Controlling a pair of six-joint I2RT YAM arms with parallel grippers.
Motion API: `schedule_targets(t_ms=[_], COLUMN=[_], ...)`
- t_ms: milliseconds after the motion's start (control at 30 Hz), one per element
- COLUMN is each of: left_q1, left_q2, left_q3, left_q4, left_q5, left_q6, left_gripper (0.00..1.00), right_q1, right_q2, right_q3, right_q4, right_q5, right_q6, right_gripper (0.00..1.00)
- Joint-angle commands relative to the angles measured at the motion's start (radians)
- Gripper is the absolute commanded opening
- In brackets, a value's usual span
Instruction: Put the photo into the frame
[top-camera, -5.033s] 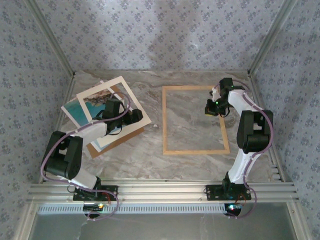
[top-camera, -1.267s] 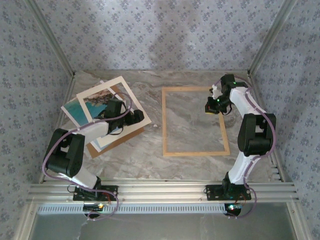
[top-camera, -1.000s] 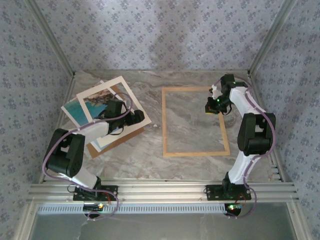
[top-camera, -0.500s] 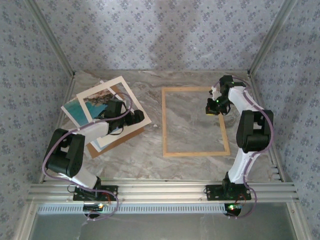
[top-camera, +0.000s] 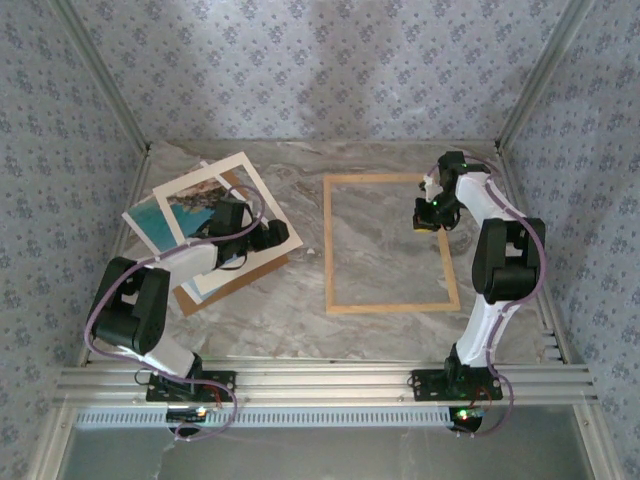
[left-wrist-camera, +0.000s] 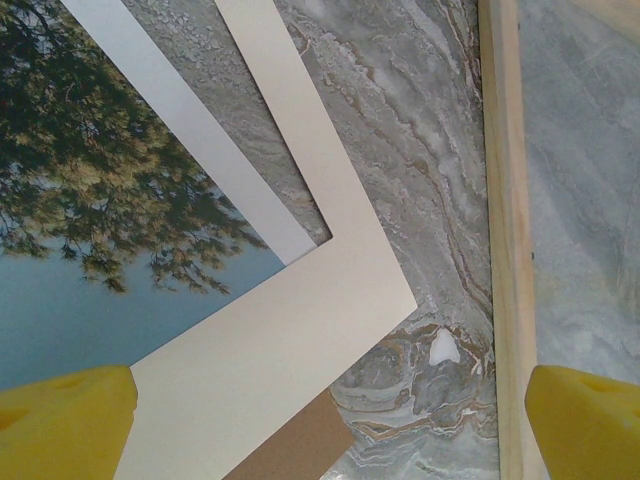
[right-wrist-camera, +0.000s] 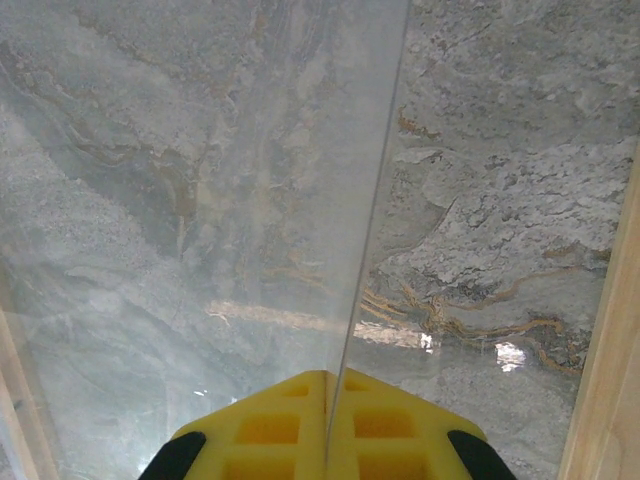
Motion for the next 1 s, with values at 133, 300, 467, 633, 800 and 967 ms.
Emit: schedule_targets(t_ms=[133, 300, 467, 633, 800, 967], left_q1=[-0.007, -0.007, -0.009, -0.009, -0.010, -0.012], left_q2=[0.014, 0.015, 0.016, 0.017, 0.015, 0.017], left_q3=[0.028, 0.028, 0.029, 0.031, 0.030, 0.032], left_q4=[-0.002, -0.003, -0.003, -0.002, -0.003, -0.003], left_q5=[-0.004, -0.005, -0.004, -0.004, -0.005, -0.003], left_q6=[0.016, 0.016, 0.017, 0.016, 0.016, 0.015], left_gripper=[1.00, 1.00, 1.00, 1.00, 1.00, 1.00], right_q1=[-0.009, -0.006, -0.001, -0.002, -0.001, -0.006], right_q2=[0.008, 0.003, -0.009, -0.005, 0.000, -0.013], right_q3=[-0.011, -0.025, -0.036, -0.034, -0.035, -0.034], right_q4=[-0.016, -0.012, -0.014, -0.018, -0.019, -0.014], right_q5=[0.020, 0.032, 0.042, 0.045, 0.057, 0.060], right_q6=[0.014, 0.011, 0.015, 0.020, 0.022, 0.033], right_gripper=[0.00, 0.00, 0.00, 0.00, 0.00, 0.00])
